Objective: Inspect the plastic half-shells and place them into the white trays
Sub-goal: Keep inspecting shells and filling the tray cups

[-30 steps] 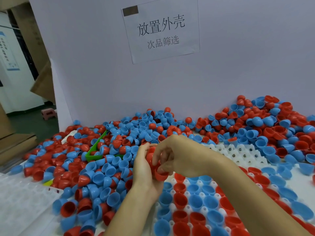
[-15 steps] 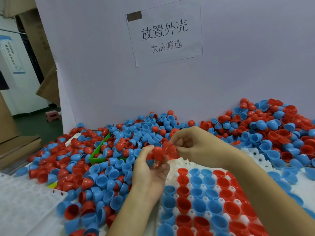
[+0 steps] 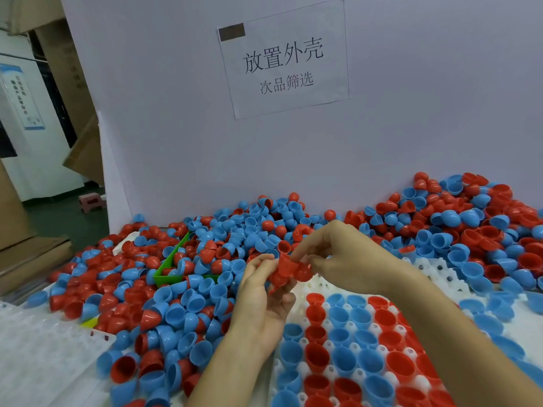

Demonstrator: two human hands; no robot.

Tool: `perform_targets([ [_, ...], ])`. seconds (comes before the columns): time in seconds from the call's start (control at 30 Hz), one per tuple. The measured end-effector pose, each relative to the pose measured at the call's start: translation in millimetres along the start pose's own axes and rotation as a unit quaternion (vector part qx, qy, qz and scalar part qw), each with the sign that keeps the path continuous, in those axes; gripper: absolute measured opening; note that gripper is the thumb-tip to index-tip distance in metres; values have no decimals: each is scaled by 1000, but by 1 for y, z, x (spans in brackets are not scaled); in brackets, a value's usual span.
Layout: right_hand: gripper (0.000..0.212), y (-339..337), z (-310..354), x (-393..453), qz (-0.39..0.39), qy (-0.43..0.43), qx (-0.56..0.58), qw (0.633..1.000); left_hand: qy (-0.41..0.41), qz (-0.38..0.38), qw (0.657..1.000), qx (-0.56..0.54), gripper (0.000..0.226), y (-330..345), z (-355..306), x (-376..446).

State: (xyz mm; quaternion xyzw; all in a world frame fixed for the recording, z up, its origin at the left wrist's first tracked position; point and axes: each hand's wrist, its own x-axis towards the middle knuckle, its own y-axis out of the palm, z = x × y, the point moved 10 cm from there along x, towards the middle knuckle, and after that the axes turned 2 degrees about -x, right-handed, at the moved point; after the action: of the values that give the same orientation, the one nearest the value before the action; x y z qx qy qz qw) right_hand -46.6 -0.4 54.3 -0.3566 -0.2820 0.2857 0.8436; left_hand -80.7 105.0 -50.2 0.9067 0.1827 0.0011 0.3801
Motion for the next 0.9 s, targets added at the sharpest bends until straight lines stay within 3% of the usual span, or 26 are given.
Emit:
perform_targets([
  [0.1, 32, 6, 5, 0, 22, -7, 4, 1000, 24, 1, 999, 34, 13, -1, -4, 1],
  [0.47, 5, 13, -2, 1, 37, 22, 10, 999, 99, -7, 990, 100, 19, -1, -14, 2],
  [0.67, 27, 5, -18, 0, 4, 76, -4, 997, 128, -53, 986, 88, 21, -12, -22, 4],
  [0.9, 33, 2, -23, 0, -26, 80, -12, 996, 129, -69, 986, 82, 21, -15, -24, 3],
])
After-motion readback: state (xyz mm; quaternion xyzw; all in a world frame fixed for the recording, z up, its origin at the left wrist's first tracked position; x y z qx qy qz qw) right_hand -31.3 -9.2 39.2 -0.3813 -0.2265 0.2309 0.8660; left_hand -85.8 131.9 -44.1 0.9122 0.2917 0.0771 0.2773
